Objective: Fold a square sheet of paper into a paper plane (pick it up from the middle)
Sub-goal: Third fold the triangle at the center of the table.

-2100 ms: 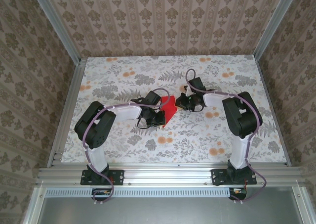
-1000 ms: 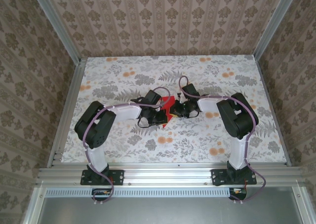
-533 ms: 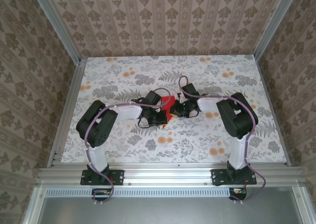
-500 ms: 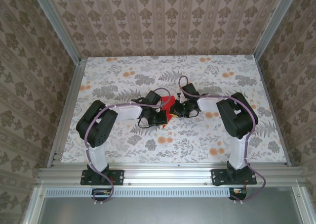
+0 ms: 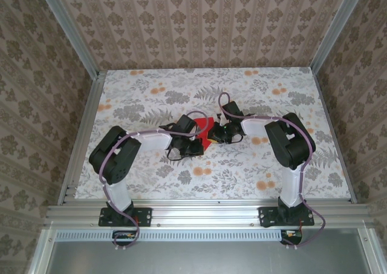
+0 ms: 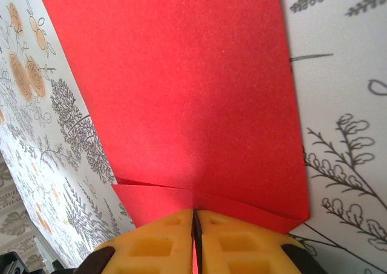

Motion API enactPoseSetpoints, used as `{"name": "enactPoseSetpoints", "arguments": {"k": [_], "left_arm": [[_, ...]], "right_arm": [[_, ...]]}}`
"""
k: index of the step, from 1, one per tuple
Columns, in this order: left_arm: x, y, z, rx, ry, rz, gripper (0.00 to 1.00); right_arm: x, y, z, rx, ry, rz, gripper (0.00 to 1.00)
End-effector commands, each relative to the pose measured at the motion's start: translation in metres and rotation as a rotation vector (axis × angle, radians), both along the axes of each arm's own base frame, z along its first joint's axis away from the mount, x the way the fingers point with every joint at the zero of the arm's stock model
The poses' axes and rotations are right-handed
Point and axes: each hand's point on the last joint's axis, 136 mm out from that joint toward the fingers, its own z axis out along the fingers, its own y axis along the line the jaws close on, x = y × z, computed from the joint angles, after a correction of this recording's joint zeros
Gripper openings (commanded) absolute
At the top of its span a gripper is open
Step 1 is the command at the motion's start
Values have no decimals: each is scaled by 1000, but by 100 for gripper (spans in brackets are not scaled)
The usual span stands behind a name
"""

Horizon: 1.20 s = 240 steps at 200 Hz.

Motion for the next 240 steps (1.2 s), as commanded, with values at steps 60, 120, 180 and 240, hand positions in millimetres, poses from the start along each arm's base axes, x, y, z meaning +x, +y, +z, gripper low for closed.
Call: {"name": "enactPoseSetpoints", "arguments": {"k": [60, 120, 180, 240], "left_arm": [[-57, 47, -21, 207, 160, -74, 3], [-17, 25, 29, 75, 13, -15, 3], [36, 29, 59, 109, -196, 113, 19], [47, 25, 61, 238, -310, 41, 41]], "right_arm": [[-21, -35, -53, -201, 128, -58, 12], [-8, -19, -28, -113, 72, -41, 13], [36, 7, 74, 100, -157, -50, 29], [37, -59, 97, 5, -285, -201, 60]]}}
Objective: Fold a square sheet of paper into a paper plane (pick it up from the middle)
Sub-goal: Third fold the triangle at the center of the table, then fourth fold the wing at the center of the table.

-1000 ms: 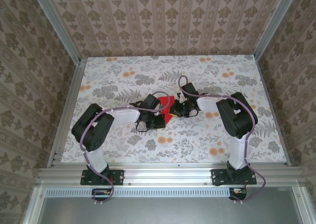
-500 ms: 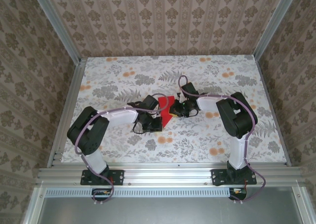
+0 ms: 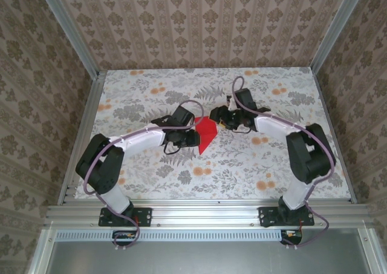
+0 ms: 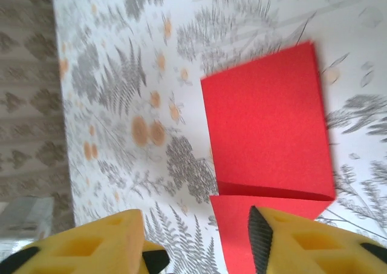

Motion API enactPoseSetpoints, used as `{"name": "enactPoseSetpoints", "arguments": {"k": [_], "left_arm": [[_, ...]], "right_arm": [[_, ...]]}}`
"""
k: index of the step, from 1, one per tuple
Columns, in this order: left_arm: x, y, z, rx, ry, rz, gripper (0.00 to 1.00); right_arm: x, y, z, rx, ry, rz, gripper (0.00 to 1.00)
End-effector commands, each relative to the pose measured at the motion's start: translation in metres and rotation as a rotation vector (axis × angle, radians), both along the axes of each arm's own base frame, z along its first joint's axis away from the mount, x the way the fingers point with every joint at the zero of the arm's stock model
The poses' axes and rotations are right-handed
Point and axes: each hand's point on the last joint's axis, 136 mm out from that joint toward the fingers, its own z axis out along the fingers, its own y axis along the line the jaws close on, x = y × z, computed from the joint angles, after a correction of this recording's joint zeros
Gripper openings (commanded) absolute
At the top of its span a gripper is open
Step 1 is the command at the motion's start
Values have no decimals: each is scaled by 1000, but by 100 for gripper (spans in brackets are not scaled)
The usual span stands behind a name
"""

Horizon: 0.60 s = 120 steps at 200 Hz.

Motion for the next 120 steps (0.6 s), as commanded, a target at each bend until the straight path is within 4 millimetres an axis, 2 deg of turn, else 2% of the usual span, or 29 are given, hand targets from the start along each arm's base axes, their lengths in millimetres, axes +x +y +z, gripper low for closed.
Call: {"name": "enactPoseSetpoints", "arguments": {"k": [1, 30, 60, 98, 120], "left_arm": [[11, -3, 6, 106, -84, -39, 41], [14, -12, 4, 149, -96, -62, 43], [24, -19, -2, 141, -78, -34, 43], [37, -27, -16, 76, -12, 11, 42], [43, -27, -23, 69, 12, 24, 36]], "right_arm": [[-1, -32, -8, -64, -18, -85, 61], [-5, -46, -16, -61, -41, -113, 75], [-8, -47, -25, -33, -51, -110, 84], [-10, -44, -43, -29, 3, -106, 85], [-10, -42, -49, -15, 28, -103, 84]]}}
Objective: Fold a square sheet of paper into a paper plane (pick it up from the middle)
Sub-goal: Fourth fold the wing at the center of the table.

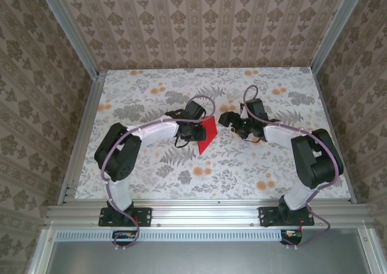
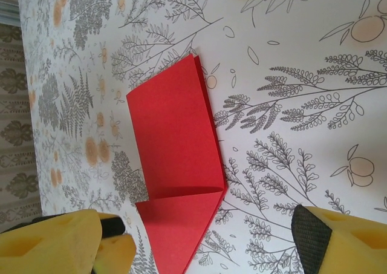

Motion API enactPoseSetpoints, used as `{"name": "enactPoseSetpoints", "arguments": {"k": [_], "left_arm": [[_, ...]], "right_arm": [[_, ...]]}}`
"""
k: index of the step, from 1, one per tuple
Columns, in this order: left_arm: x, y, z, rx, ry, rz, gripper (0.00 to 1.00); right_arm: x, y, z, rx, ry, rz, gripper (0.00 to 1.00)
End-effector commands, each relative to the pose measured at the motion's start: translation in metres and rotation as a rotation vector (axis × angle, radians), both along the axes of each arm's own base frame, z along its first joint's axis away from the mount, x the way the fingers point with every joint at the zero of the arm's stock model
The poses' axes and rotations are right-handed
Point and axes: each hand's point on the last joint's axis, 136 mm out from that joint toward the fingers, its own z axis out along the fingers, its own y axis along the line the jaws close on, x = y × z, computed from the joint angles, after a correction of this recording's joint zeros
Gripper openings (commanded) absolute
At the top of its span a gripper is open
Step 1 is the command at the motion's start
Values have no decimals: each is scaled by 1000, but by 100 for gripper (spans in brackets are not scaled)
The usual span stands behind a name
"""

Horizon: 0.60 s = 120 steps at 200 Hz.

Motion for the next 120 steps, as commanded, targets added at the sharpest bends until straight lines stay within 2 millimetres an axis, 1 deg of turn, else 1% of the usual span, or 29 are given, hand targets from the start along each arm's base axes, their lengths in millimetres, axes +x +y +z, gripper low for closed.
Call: {"name": "enactPoseSetpoints", "arguments": {"k": [1, 31, 58, 81, 105, 120], "left_arm": [[9, -6, -1, -35, 29, 25, 36], [12, -1, -14, -17, 62, 40, 28], [11, 2, -20, -15, 80, 44, 23], [10, 7, -25, -7, 94, 52, 20], [9, 11, -29, -5, 106, 66, 19], [8, 12, -31, -5, 111, 70, 18]], "right_arm": [[3, 5, -8, 24, 19, 7, 84], [2, 11, -14, 46, 49, 28, 83], [1, 20, -16, 73, 62, 64, 80], [-1, 31, -17, 91, 77, 107, 74], [-4, 42, -26, 77, 125, 139, 66], [-6, 48, -29, 74, 142, 154, 62]]}}
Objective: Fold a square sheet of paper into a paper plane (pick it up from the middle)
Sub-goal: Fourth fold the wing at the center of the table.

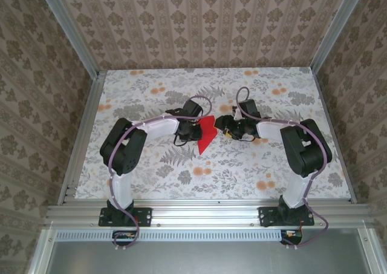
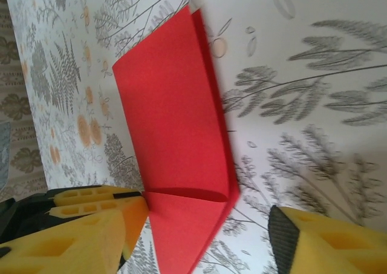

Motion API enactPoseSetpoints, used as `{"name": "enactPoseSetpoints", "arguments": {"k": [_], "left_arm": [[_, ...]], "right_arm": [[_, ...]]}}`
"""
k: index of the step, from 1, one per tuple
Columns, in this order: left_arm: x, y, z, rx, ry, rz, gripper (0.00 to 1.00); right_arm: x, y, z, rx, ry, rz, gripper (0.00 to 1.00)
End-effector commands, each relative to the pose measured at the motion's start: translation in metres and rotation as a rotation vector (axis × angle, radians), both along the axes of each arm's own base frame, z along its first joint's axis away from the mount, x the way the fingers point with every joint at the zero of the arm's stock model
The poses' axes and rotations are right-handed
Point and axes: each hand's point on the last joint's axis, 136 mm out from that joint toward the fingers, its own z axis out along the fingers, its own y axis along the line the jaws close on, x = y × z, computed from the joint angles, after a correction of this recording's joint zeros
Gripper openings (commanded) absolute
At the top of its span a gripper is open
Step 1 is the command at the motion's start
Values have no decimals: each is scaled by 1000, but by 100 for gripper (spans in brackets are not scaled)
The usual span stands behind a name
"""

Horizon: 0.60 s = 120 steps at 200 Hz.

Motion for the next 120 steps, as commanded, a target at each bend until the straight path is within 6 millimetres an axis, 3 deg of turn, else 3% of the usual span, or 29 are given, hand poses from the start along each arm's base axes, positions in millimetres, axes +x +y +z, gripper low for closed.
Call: {"name": "enactPoseSetpoints", "arguments": {"k": [1, 120], "left_arm": [[-2, 5, -7, 0, 33, 20, 18], [-5, 8, -13, 3, 48, 24, 17]], "right_arm": [[-5, 15, -4, 12, 46, 48, 62], [-13, 41, -12, 38, 103, 107, 49]]}}
